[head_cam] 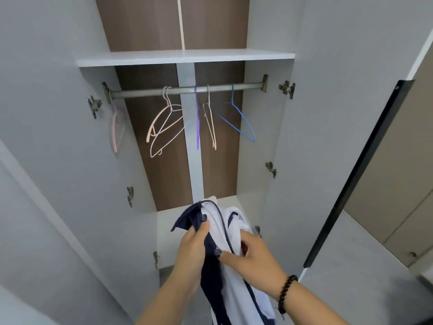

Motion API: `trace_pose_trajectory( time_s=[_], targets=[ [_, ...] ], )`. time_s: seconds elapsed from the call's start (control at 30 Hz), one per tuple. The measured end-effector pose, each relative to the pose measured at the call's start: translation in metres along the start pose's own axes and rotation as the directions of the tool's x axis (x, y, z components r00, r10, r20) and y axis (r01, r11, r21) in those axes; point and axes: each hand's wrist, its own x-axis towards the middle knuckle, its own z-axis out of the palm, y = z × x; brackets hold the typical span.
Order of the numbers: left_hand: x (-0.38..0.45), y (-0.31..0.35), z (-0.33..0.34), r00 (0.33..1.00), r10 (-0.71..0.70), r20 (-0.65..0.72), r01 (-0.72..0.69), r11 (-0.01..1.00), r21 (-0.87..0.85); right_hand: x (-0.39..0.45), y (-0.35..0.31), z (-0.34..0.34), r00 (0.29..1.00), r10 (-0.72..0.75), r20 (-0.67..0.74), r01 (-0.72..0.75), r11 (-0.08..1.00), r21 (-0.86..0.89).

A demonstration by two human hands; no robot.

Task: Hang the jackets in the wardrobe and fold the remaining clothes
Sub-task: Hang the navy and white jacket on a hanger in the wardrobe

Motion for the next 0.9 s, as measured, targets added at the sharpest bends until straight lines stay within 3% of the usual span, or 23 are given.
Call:
trace_pose_trajectory(
  time_s=[0.3, 0.53, 0.63, 0.7, 0.77, 0.9],
  targets=[
    [0.072, 0.015, 0.043, 1.000, -0.013, -0.002, 0.013, 0.999, -0.039, 0.070, 0.023, -0.067, 0.994, 0.103, -0.043, -0.089, 0.965, 0.245],
    [0.130, 0.032, 0.081, 0.986, 0.053, -0.160, -0.052, 0.999, 0.010, 0.117, 0.036, -0.127, 0.994, 0.112, -0.019, -0.098, 0.932, 0.348],
    [0.139, 0.035, 0.102, 0.969, 0.226, -0.103, -0.199, 0.954, 0.222, 0.133, 0.035, -0.145, 0.994, 0.102, -0.031, -0.086, 0.942, 0.326],
    [0.143, 0.035, 0.117, 0.970, 0.240, -0.025, -0.220, 0.924, 0.314, 0.145, 0.033, -0.156, 0.997, 0.076, -0.015, -0.068, 0.948, 0.310],
    [0.151, 0.033, 0.131, 0.974, 0.226, 0.013, -0.220, 0.932, 0.289, 0.157, 0.032, -0.165, 1.000, 0.031, 0.003, -0.030, 0.953, 0.300],
    [0.180, 0.035, 0.138, 0.954, 0.189, -0.231, -0.120, 0.952, 0.280, 0.181, 0.029, -0.183, 0.996, -0.015, -0.086, 0.042, 0.947, 0.320]
  ],
)
